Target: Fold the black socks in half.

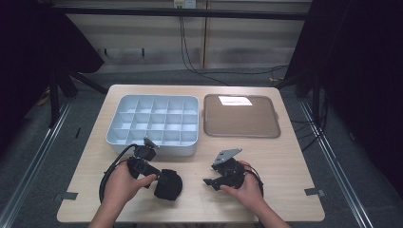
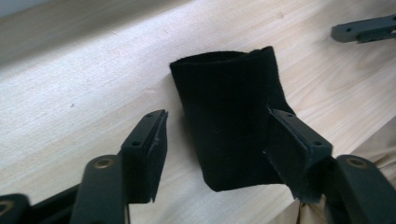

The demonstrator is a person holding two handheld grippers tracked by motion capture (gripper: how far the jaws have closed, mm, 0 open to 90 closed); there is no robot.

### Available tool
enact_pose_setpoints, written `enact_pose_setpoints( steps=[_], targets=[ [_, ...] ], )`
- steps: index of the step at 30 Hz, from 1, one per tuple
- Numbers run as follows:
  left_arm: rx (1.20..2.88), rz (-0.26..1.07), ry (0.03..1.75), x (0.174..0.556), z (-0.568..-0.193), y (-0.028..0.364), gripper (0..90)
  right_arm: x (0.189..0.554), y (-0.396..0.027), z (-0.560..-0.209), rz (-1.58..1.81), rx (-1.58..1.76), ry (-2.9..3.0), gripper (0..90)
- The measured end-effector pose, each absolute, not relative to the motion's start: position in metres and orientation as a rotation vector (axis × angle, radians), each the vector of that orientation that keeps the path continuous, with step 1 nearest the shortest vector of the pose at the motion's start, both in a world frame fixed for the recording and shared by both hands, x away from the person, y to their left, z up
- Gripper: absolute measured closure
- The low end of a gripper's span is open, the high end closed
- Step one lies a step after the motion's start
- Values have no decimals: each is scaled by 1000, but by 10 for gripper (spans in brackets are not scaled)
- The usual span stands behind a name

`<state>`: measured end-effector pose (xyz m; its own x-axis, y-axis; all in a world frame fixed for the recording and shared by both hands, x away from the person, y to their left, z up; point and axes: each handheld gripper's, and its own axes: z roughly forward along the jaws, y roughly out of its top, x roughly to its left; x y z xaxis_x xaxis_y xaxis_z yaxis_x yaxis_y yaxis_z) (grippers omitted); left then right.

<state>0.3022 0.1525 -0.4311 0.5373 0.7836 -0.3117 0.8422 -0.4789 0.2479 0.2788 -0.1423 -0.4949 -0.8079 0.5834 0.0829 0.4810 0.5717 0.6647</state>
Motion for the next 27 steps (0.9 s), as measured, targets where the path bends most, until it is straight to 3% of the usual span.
enact_pose_setpoints(
  steps=[18,27],
  targets=[
    [2431,-194,1306,299,-440,152,268,279,-189,-504,1020,931,2588,163],
    [2431,-203,1321,298,-445,151,267,277,-194,-508,1069,911,2563,141]
  ],
)
